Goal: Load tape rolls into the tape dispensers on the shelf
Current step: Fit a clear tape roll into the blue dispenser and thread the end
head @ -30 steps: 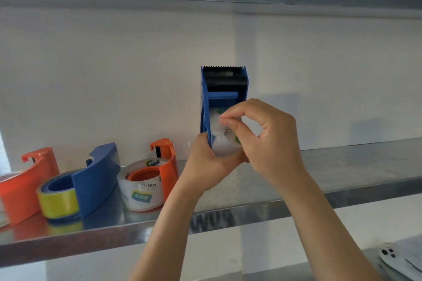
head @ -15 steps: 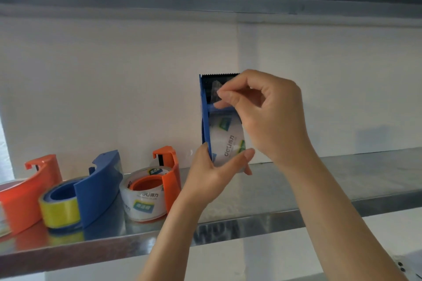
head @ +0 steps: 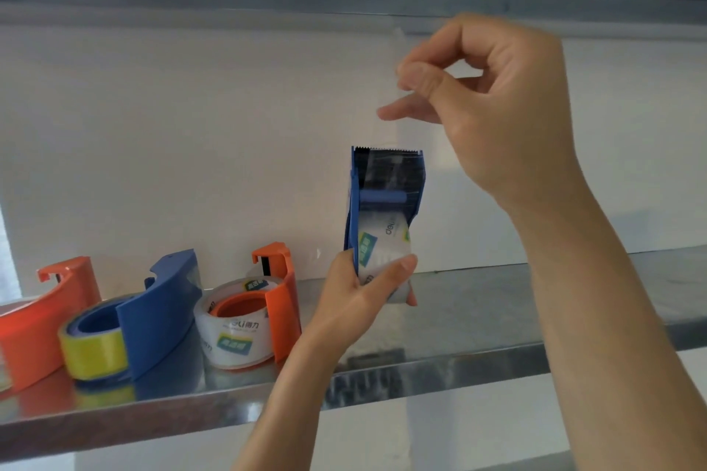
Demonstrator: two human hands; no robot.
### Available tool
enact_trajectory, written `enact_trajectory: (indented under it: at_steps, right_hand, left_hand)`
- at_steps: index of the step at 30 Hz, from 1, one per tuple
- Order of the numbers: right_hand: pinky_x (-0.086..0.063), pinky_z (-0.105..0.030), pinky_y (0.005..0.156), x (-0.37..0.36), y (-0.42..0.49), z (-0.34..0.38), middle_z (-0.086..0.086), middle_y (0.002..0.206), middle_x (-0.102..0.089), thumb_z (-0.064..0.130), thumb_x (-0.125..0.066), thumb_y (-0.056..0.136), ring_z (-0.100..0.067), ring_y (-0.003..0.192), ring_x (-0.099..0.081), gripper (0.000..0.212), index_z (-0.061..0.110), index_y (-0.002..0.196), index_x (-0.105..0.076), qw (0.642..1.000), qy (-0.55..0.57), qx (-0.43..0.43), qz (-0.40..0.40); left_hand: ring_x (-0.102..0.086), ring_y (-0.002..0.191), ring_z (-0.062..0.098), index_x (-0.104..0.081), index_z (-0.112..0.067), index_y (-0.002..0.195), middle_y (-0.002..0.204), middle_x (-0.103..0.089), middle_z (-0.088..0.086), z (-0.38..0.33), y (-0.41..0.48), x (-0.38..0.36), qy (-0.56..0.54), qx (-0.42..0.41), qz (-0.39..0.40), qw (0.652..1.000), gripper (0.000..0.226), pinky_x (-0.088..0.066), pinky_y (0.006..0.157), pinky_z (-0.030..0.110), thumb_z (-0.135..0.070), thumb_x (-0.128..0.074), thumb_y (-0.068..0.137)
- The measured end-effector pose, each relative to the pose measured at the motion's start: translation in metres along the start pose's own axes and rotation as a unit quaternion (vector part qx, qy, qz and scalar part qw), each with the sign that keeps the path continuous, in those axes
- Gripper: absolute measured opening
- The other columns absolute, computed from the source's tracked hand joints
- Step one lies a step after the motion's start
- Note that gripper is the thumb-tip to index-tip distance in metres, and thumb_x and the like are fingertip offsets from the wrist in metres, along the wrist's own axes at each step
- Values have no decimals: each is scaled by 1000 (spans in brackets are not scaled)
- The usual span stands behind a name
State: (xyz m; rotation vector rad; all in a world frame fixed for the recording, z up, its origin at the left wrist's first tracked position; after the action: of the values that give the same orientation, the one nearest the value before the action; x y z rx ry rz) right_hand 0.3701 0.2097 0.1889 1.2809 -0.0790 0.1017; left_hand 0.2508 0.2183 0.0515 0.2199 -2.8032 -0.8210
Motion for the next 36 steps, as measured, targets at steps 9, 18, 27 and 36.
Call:
enact_trajectory:
  at_steps: [9, 18, 27, 36]
  right_hand:
    - [-59, -44, 64, 6, -1, -2, 3, 79, -63, 7, -61, 89, -11, 65, -72, 7, 9, 82, -62, 1000, -2, -6, 0]
    - [-60, -41, 66, 16, -5, -14, -2, 78, -63, 5, -59, 90, -16, 64, -73, 7, 6, 83, -61, 997, 40, -51, -30]
    - [-58, -33, 63, 48, -36, -77, -8, 76, -57, -1, -53, 92, -29, 69, -73, 16, 2, 78, -60, 917, 226, -271, -183]
    - [-58, -31, 58, 58, -50, -102, -9, 76, -55, -2, -52, 92, -25, 63, -72, 18, 2, 76, -59, 872, 258, -339, -240]
  left_hand:
    - [-60, 49, -6, -52, -16, 71, 48, -64, -14, 2, 4, 3, -10, 0, -18, 1000, 18, -44, 53, 6, -14, -66, 83]
    - [-65, 51, -1, -58, -16, 71, 52, -68, -9, 7, 3, 11, -8, 0, -83, 997, 19, -46, 50, 8, -12, -77, 72]
    - [-67, 52, 7, -66, -11, 67, 58, -71, 0, 2, 0, 17, 0, -61, -120, 991, 25, -50, 51, 15, -31, -77, 58]
    - [-51, 39, 9, -55, -23, 43, 41, -52, -1, 7, -3, 7, 0, -127, -170, 977, 37, -46, 40, 25, -30, -81, 69]
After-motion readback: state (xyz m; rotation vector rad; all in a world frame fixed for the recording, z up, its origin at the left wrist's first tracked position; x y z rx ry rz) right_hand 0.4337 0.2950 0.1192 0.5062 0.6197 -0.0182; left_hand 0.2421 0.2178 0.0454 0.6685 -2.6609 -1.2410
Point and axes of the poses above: each hand's wrist, its own y-axis towards the middle knuckle, its own x-axis out of the back of the hand, z = x × y, the point moved 4 cm from there along y, towards the middle knuckle
